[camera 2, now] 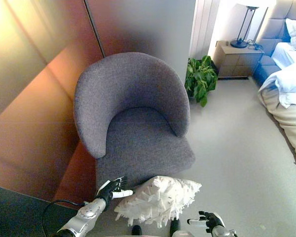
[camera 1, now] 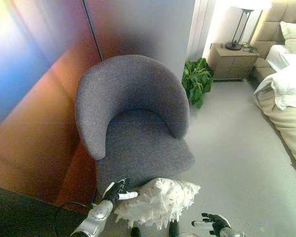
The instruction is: Pick up the pillow and put it on the sofa.
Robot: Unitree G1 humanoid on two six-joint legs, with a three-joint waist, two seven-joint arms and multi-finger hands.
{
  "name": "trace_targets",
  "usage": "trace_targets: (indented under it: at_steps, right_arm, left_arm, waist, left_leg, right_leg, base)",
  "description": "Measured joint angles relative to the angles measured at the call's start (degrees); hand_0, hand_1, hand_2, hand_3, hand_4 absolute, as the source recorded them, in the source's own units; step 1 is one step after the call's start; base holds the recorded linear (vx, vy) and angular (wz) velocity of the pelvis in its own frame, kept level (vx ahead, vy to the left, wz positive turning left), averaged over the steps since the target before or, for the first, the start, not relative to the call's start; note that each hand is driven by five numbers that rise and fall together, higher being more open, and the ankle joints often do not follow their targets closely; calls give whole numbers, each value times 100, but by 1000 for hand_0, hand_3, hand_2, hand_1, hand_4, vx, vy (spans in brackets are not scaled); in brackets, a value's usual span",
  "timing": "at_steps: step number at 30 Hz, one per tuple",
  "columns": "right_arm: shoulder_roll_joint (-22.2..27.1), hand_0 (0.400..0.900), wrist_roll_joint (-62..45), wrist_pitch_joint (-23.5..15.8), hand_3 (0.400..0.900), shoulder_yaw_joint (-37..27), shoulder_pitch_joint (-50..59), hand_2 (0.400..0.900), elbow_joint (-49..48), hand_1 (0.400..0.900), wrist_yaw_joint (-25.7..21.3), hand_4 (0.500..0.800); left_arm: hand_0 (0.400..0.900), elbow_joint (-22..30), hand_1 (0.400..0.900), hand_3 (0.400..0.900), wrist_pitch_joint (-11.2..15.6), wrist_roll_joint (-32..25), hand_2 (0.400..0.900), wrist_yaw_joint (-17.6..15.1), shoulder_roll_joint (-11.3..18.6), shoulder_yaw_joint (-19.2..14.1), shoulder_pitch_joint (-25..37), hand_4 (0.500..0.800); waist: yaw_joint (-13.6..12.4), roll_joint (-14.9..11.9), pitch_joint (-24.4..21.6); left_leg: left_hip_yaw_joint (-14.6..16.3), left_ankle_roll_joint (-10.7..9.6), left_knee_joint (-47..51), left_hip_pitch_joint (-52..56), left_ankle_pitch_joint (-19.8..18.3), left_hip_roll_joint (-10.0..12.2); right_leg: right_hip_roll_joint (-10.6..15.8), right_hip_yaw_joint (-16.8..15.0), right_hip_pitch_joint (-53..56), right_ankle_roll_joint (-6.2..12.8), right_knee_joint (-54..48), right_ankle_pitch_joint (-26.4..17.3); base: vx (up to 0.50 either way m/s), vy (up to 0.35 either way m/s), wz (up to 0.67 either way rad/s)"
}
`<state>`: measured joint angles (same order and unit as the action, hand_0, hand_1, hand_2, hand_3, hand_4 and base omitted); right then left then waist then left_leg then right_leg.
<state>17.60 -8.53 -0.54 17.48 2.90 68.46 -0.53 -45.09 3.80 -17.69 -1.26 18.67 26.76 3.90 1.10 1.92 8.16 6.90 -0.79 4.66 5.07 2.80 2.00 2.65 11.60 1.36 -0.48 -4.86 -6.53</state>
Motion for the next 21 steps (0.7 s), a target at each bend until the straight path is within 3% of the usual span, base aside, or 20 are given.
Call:
trace_targets:
  at_steps: [10, 21]
  right_arm:
    - [0, 900, 0, 0, 900, 0, 5, 900, 1, 900, 3, 800]
    - [4, 900, 24, 0, 900, 8, 6, 900, 7, 900, 6, 800]
  left_arm:
    - [900, -11, 900, 900, 17, 65, 900, 68, 0, -4, -1, 800]
    - [900, -151, 900, 900, 209, 1178, 900, -301, 170, 117, 18, 800]
  waist:
    - [-10, 0, 0]
    - [16, 1, 0]
  left_leg:
    - [0, 0, 0, 6, 0, 0]
    - [53, -8, -2, -6, -7, 1]
  right_leg:
    - [0, 1, 6, 0, 0, 0]
    - [-3, -51, -41, 0, 11, 0]
  base:
    - [1, 0, 0]
    - [14, -2, -7]
